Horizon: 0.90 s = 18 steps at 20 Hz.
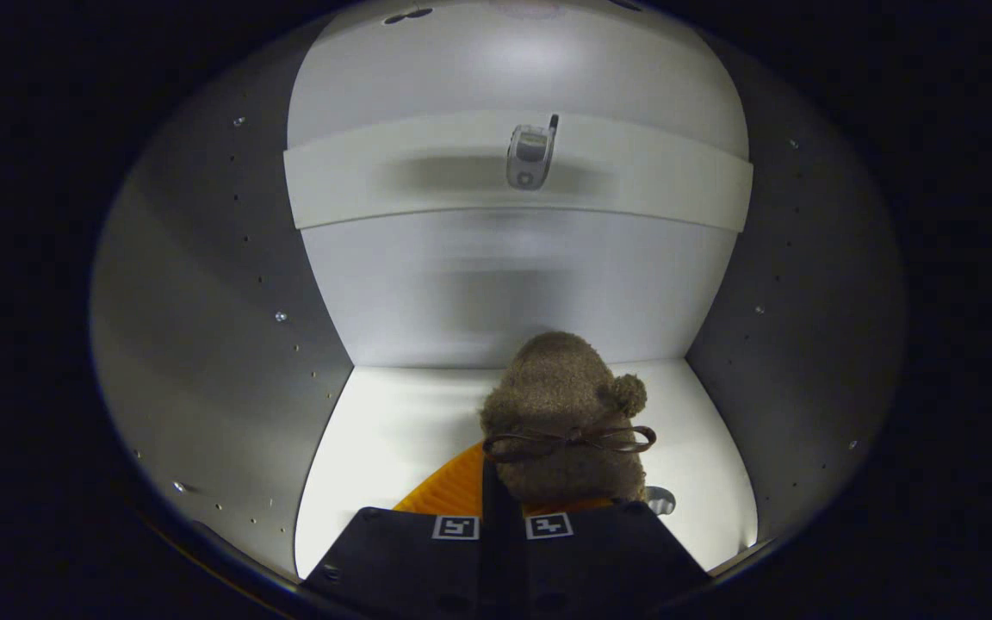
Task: Open the shoe cabinet door, grab the shoes and put them into the shoe cabinet, then close the shoe cabinet door.
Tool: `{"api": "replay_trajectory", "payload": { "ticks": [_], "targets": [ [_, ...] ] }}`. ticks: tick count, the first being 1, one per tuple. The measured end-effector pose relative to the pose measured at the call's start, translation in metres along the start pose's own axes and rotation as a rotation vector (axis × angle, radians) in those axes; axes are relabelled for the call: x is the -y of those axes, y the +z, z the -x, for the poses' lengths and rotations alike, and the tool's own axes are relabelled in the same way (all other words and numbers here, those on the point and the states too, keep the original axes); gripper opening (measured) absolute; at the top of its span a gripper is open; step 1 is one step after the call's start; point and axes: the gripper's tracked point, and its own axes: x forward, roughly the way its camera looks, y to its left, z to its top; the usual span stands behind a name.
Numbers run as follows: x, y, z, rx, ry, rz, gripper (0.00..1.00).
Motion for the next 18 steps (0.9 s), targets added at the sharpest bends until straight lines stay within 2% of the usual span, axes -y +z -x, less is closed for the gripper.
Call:
{"api": "replay_trajectory", "payload": {
  "ticks": [2, 4, 5, 7, 8, 11, 14, 18],
  "targets": [
    [-0.002, -0.006, 0.000, -0.015, -0.001, 0.015, 0.06],
    [0.001, -0.007, 0.003, -0.015, -0.022, 0.037, 0.25],
    [0.002, -0.009, 0.008, -0.022, -0.023, 0.038, 0.25],
    [0.002, -0.012, 0.013, -0.021, -0.018, 0.038, 0.59],
    [0.001, -0.012, 0.016, -0.010, -0.015, 0.037, 0.66],
    [0.000, -0.006, 0.036, 0.033, -0.014, 0.024, 0.70],
    [0.004, -0.003, 0.062, 0.081, -0.021, -0.012, 0.87],
    [0.008, 0.002, 0.106, 0.147, -0.025, -0.028, 0.93]
  ]
}}
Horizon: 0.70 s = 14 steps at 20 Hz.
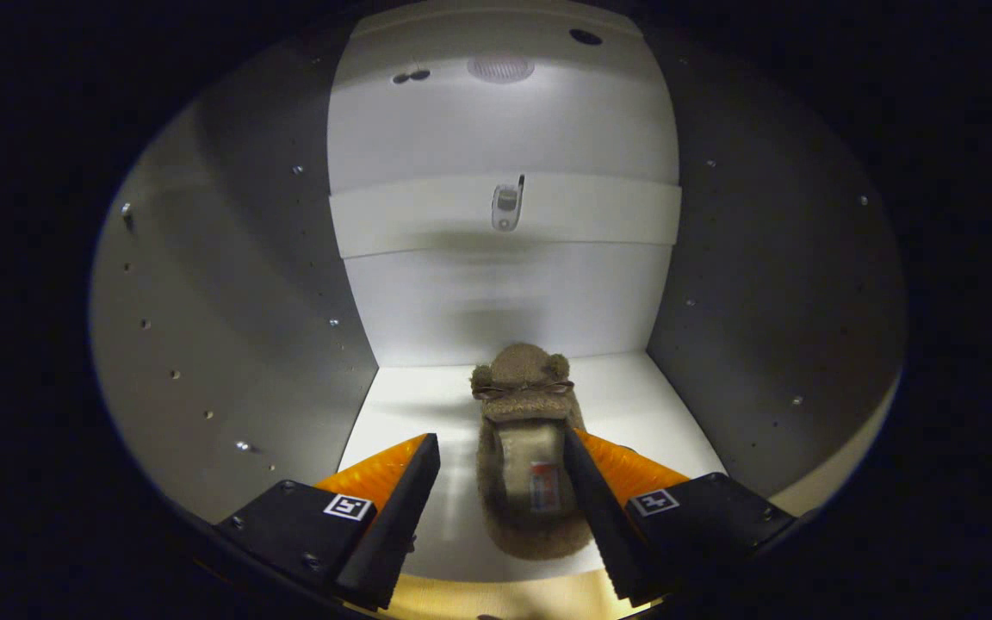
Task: Open the shoe cabinet door, grab the shoes and put them into the shoe cabinet, then close the shoe cabinet door.
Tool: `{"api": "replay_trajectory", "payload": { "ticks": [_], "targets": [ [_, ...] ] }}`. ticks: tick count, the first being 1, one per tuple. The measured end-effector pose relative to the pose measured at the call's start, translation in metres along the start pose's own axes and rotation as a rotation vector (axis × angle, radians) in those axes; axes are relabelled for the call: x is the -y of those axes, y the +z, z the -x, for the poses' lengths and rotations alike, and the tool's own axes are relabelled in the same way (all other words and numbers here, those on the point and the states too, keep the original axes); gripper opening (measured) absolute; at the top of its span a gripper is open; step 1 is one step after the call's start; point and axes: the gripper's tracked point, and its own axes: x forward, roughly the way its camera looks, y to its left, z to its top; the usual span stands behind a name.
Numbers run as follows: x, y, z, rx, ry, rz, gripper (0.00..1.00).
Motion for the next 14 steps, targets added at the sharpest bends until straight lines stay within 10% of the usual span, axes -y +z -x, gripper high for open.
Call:
{"api": "replay_trajectory", "payload": {
  "ticks": [14],
  "targets": [
    [0.026, 0.023, 0.231, 0.309, 0.008, -0.062, 0.98]
  ]
}}
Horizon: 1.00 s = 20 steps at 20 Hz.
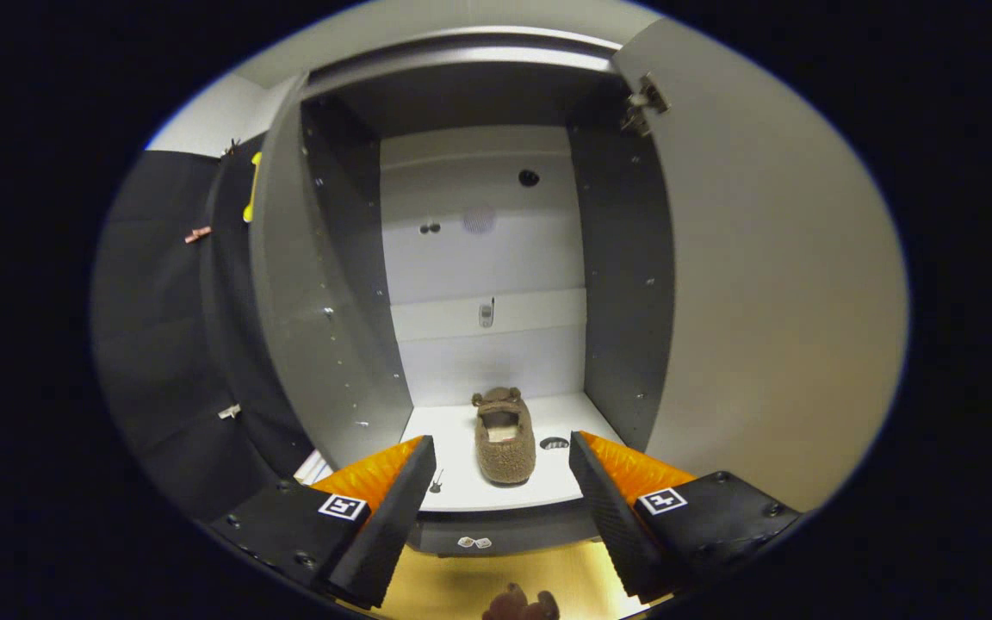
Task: Open the shoe cabinet door, grab the shoes and put them into the shoe cabinet, then close the shoe cabinet door.
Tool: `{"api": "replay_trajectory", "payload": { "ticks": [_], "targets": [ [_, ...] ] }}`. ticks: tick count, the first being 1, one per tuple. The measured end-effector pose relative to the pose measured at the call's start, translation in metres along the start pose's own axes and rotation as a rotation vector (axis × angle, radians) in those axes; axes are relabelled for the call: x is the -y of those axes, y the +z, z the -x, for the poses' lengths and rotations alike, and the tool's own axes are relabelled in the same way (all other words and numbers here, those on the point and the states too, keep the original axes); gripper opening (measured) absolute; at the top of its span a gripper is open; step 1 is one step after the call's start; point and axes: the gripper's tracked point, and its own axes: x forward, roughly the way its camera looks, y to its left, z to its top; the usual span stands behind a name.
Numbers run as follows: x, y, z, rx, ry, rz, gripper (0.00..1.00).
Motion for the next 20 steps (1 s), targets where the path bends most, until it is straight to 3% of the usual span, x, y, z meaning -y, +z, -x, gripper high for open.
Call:
{"api": "replay_trajectory", "payload": {
  "ticks": [5, 12, 20],
  "targets": [
    [0.003, 0.019, 0.078, 0.096, 0.039, 0.038, 0.98],
    [0.023, 0.013, 0.176, 0.117, 0.102, 0.035, 0.98],
    [0.123, 0.023, 0.274, 0.170, -0.006, -0.064, 0.98]
  ]
}}
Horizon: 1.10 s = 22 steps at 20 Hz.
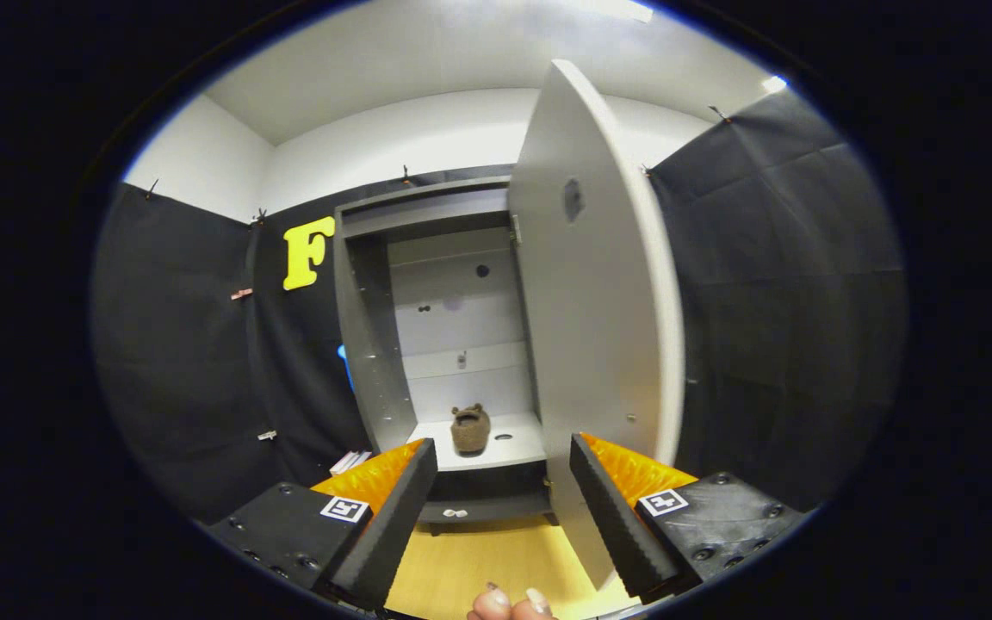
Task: Open the shoe cabinet door, grab the shoes and put them into the shoe cabinet, then close the shoe cabinet door.
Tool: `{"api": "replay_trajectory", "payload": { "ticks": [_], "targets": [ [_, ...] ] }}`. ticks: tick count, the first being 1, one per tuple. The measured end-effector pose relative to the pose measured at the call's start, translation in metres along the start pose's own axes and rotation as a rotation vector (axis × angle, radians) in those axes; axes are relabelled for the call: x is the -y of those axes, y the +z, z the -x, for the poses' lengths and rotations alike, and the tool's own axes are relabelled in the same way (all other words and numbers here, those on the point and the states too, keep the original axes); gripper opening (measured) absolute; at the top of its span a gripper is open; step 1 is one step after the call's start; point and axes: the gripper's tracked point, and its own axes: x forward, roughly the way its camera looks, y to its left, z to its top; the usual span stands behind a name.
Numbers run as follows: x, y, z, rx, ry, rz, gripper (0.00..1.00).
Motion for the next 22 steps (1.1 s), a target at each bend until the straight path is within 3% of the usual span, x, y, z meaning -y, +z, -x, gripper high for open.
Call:
{"api": "replay_trajectory", "payload": {
  "ticks": [5, 10, 14, 22],
  "targets": [
    [0.062, 0.009, 0.026, 0.013, -0.085, 0.050, 0.98],
    [0.114, 0.014, 0.026, 0.016, -0.118, 0.085, 0.98],
    [0.145, 0.004, 0.006, -0.025, -0.084, 0.040, 0.98],
    [0.149, -0.008, -0.033, -0.059, 0.013, 0.041, 0.98]
  ]
}}
